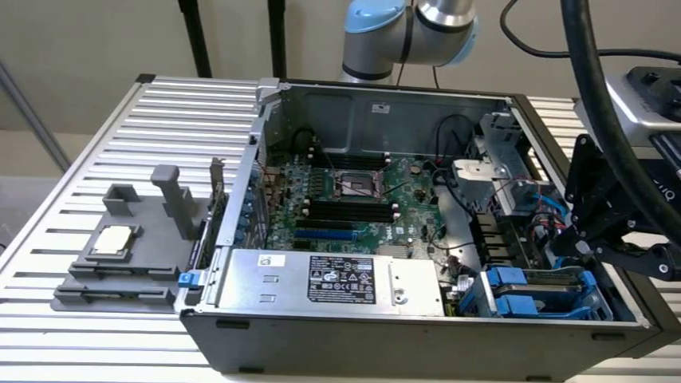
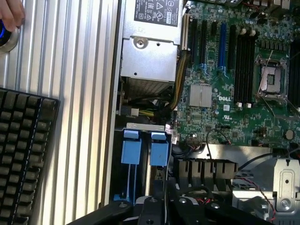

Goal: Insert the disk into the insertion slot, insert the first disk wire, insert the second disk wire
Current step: 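Insert the disk into the insertion slot, then insert the first disk wire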

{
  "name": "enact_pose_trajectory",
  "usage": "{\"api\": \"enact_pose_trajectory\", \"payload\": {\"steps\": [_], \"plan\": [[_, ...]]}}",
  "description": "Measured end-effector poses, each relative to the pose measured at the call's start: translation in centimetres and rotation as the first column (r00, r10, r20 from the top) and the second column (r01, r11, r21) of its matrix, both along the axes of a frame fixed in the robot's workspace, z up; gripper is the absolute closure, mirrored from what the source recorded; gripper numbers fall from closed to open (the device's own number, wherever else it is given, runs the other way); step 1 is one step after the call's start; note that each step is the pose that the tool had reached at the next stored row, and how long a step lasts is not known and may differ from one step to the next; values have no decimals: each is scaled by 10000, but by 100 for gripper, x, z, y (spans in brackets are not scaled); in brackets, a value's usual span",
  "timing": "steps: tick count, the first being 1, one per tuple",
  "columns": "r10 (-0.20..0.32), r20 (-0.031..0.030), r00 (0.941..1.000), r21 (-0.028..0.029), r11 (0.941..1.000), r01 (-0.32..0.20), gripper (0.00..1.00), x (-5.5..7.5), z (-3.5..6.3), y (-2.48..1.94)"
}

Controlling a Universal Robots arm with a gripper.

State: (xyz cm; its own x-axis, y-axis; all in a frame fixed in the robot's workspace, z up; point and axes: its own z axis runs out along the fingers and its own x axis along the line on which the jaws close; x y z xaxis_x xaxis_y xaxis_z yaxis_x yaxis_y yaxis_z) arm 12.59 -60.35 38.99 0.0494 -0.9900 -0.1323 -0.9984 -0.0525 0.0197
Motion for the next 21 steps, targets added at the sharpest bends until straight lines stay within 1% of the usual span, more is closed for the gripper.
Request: {"api": "enact_pose_trajectory", "payload": {"steps": [16, 19, 21], "plan": [[1, -4, 10000, -2, 10000, -1, 89, 12, 1, 1], [2, -45, 10000, -2, 10000, -2, 89, 70, 4, 10], [2, -97, 10000, -1, 10000, -2, 89, 105, 29, 16]]}}
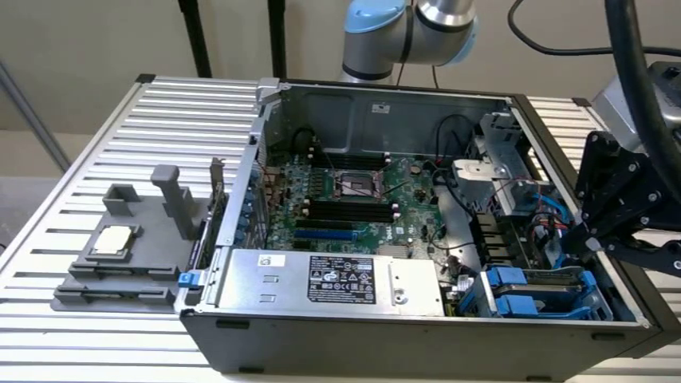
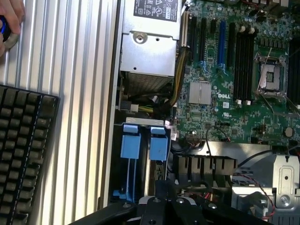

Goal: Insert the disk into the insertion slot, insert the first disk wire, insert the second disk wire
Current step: 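Insert the first disk wire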

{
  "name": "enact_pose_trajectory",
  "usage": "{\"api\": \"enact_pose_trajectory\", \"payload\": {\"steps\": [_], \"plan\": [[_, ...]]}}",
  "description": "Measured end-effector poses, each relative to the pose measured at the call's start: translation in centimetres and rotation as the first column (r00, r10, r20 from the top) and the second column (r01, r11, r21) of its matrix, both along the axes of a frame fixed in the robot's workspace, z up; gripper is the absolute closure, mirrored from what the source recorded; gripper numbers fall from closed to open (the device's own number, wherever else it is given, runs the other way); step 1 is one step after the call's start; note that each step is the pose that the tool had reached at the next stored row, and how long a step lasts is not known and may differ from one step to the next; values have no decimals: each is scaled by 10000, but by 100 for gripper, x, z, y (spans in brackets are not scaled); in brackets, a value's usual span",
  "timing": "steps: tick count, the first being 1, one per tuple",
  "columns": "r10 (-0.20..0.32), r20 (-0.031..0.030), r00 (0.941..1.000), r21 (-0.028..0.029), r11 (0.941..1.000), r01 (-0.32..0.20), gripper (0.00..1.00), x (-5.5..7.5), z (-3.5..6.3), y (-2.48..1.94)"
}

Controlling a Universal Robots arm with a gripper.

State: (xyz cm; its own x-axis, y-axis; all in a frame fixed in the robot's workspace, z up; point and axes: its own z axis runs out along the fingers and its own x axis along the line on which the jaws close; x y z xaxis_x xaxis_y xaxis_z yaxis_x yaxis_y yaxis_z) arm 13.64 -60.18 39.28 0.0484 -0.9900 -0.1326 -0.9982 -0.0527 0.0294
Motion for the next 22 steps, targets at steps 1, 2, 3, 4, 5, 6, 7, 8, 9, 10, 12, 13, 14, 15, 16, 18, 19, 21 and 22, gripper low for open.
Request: {"api": "enact_pose_trajectory", "payload": {"steps": [1, 2, 3, 4, 5, 6, 7, 8, 9, 10, 12, 13, 14, 15, 16, 18, 19, 21, 22], "plan": [[0, -25, 10000, 2, 10000, 0, 89, 18, 17, 3], [1, -46, 10000, 1, 10000, -1, 89, 40, 32, 6], [0, -64, 10000, 0, 10000, 0, 89, 65, 45, 10], [0, -78, 10000, -1, 10000, 0, 89, 96, 56, 13], [0, -84, 10000, 2, 10000, 0, 89, 126, 62, 17], [0, -89, 10000, 0, 10000, 0, 89, 165, 67, 21], [1, -92, 10000, 0, 10000, -1, 89, 204, 67, 25], [0, -96, 10000, 2, 10000, 0, 89, 245, 66, 31], [0, -100, 9999, 0, 10000, 0, 89, 284, 66, 38], [0, -104, 9999, 2, 10000, 0, 89, 317, 61, 49], [1, -105, 9999, -5, 10000, -1, 89, 353, 30, 93], [0, -105, 9999, -5, 10000, 0, 89, 353, 13, 108], [-1, -105, 9999, -4, 10000, 1, 89, 353, -6, 119], [-1, -104, 9999, -9, 10000, 1, 89, 353, -24, 125], [-1, -103, 9999, -14, 10000, 0, 89, 353, -44, 128], [1, -103, 9999, -19, 10000, -2, 89, 354, -78, 132], [2, -103, 9999, -19, 10000, -2, 89, 354, -97, 133], [8, -102, 9999, -19, 10000, -8, 89, 350, -132, 134], [13, -102, 9999, -22, 10000, -13, 89, 337, -150, 134]]}}
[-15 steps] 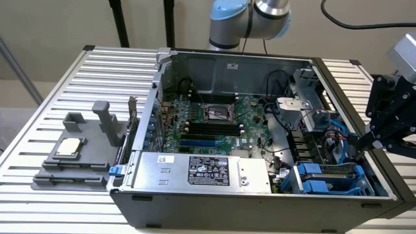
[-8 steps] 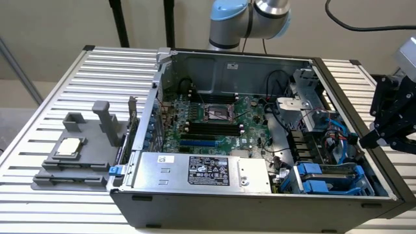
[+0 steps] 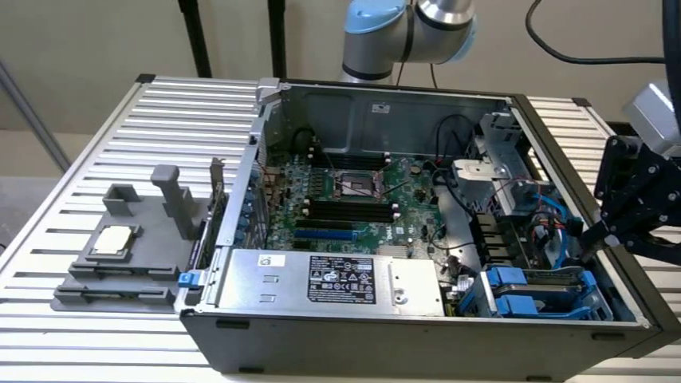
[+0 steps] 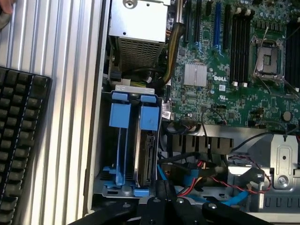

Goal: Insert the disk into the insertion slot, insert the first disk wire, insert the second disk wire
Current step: 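Insert the first disk wire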

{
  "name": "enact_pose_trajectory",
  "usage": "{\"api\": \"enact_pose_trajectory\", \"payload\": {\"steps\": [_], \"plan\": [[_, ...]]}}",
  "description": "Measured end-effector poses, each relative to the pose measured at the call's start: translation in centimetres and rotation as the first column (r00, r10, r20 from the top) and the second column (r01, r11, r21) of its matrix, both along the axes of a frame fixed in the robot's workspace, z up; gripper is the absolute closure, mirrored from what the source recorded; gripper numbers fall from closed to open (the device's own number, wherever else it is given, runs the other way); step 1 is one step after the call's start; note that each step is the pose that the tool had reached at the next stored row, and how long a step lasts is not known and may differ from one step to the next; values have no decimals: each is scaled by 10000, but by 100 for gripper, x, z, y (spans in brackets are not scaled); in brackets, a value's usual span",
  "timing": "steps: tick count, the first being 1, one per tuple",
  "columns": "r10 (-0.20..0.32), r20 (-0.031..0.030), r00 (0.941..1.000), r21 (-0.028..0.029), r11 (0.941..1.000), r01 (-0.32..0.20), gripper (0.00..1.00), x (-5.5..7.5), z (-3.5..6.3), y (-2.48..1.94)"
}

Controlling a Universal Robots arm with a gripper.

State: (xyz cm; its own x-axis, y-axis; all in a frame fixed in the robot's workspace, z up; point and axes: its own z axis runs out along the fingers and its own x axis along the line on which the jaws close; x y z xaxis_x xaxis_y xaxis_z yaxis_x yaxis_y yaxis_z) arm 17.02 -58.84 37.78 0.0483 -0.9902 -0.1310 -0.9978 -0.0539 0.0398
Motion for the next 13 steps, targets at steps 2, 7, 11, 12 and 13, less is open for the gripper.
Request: {"api": "enact_pose_trajectory", "payload": {"steps": [2, 7, 11, 12, 13], "plan": [[9, 0, 10000, 3, 10000, -9, 89, -66, -37, -1], [66, 22, 10000, 1, 10000, -66, 89, -130, -129, 73], [122, 42, 9999, -1, 9999, -122, 89, -134, -201, 155], [137, 45, 9999, -2, 9999, -137, 89, -135, -219, 171], [150, 46, 9999, -5, 9999, -150, 88, -135, -230, 185]]}}
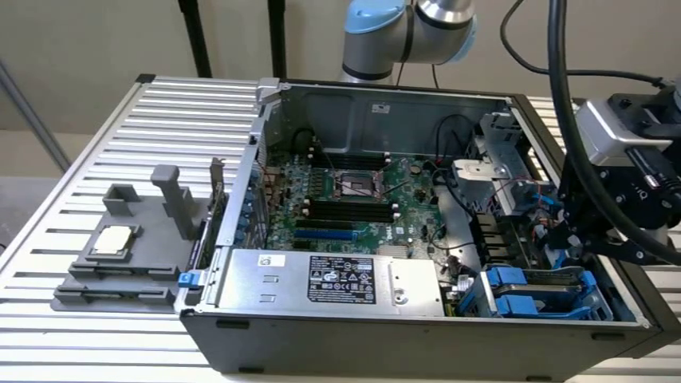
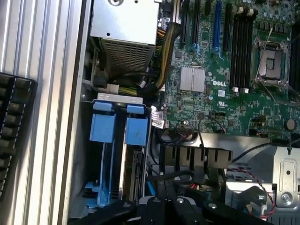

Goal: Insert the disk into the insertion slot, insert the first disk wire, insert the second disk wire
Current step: 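Insert the first disk wire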

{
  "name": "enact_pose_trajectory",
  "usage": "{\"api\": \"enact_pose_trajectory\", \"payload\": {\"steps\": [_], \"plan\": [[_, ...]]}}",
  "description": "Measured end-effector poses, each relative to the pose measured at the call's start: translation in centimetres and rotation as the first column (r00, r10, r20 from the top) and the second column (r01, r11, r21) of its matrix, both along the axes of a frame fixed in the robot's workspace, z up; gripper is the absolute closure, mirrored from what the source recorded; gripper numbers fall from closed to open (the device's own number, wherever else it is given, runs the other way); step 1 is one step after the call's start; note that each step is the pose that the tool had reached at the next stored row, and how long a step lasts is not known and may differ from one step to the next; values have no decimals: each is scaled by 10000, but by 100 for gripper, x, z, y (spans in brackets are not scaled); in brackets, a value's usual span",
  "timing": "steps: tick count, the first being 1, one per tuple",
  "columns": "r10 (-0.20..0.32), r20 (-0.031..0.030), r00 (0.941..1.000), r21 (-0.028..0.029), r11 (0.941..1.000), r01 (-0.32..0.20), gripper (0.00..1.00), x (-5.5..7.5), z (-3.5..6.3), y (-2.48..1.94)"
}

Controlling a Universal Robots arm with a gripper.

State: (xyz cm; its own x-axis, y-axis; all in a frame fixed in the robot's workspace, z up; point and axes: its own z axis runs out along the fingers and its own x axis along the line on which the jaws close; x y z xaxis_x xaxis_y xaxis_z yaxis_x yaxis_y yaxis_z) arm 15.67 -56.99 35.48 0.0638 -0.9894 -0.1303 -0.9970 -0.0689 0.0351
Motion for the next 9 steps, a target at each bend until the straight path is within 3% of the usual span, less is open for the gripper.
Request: {"api": "enact_pose_trajectory", "payload": {"steps": [6, 9], "plan": [[129, -1, 9999, -7, 9999, -129, 63, -79, -6, 12], [160, 0, 9999, -13, 9999, -160, 63, -123, -6, -20]]}}
